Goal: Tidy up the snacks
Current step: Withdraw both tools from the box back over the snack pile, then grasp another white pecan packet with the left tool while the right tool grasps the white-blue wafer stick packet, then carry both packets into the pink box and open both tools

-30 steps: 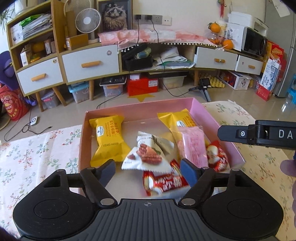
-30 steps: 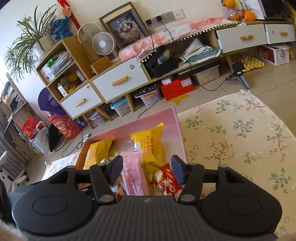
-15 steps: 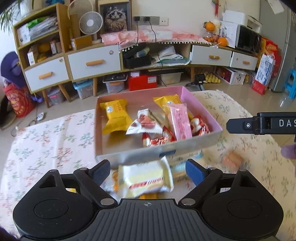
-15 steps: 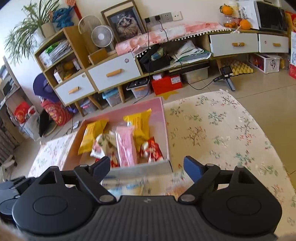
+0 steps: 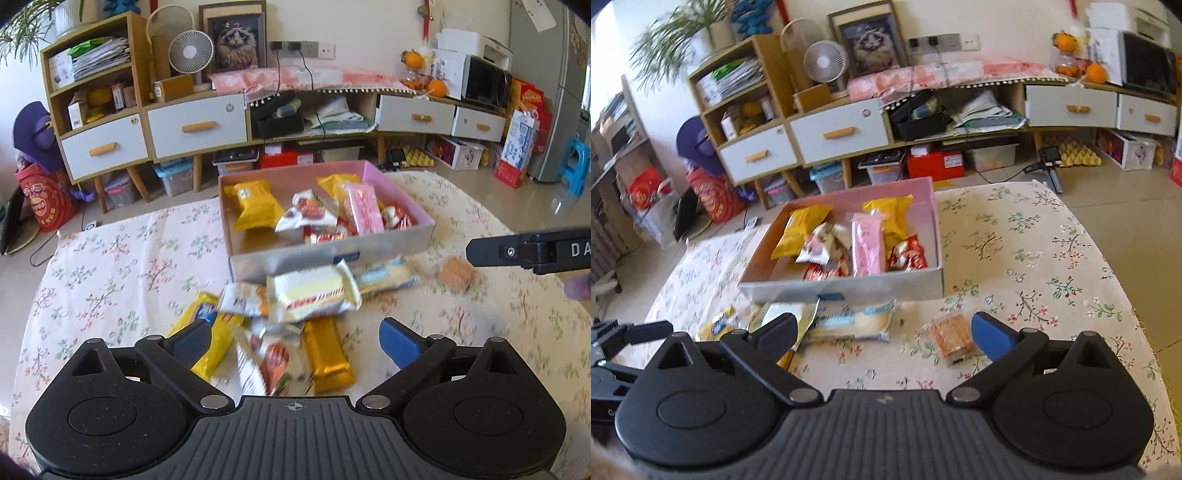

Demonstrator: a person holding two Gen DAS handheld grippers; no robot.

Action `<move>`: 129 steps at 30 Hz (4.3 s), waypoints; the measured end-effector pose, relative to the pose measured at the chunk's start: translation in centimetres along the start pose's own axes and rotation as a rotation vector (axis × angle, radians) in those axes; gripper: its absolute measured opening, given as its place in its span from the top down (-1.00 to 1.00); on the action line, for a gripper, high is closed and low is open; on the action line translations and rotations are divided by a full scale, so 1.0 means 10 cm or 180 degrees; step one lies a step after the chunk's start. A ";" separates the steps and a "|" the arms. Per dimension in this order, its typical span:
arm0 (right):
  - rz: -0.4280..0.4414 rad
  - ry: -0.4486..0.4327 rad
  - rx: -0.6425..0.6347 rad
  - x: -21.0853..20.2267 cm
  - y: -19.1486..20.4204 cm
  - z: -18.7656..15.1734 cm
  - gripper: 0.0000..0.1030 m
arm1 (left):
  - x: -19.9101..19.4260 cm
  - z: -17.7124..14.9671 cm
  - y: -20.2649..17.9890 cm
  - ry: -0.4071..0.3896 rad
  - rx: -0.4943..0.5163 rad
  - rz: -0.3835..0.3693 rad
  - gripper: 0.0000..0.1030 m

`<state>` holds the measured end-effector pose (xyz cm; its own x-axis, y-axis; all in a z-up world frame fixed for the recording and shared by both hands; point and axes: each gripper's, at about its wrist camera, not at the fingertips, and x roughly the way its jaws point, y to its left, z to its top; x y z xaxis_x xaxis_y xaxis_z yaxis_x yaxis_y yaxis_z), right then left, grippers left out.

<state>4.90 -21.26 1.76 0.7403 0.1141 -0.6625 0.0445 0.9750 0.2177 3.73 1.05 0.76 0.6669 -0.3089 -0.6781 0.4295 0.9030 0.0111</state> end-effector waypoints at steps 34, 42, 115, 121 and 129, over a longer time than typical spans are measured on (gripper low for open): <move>0.0132 0.0003 -0.0818 0.34 0.32 -0.36 -0.99 | 0.33 -0.48 0.33 -0.0100 -0.0418 -0.0347 -0.80; 0.0362 0.0070 -0.1362 0.56 0.26 -0.21 -0.99 | 0.45 -0.41 0.32 0.0051 -0.0683 -0.0327 -0.23; 0.0569 0.1082 -0.1312 0.41 0.35 -0.22 0.61 | 0.33 -0.21 0.34 0.0253 -0.0868 -0.0185 -0.02; 0.0675 0.1060 -0.1136 0.22 0.27 -0.21 0.62 | 0.24 -0.15 0.30 0.0183 -0.0888 -0.0213 -0.02; 0.0762 0.0881 -0.0869 -0.03 0.13 -0.12 0.62 | 0.19 -0.03 0.20 0.0068 -0.0899 -0.0217 -0.02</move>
<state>3.92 -19.81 1.38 0.4995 0.3529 -0.7912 -0.3121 0.9253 0.2157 5.67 2.41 -0.70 0.6281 -0.3681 -0.6856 0.2843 0.9287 -0.2381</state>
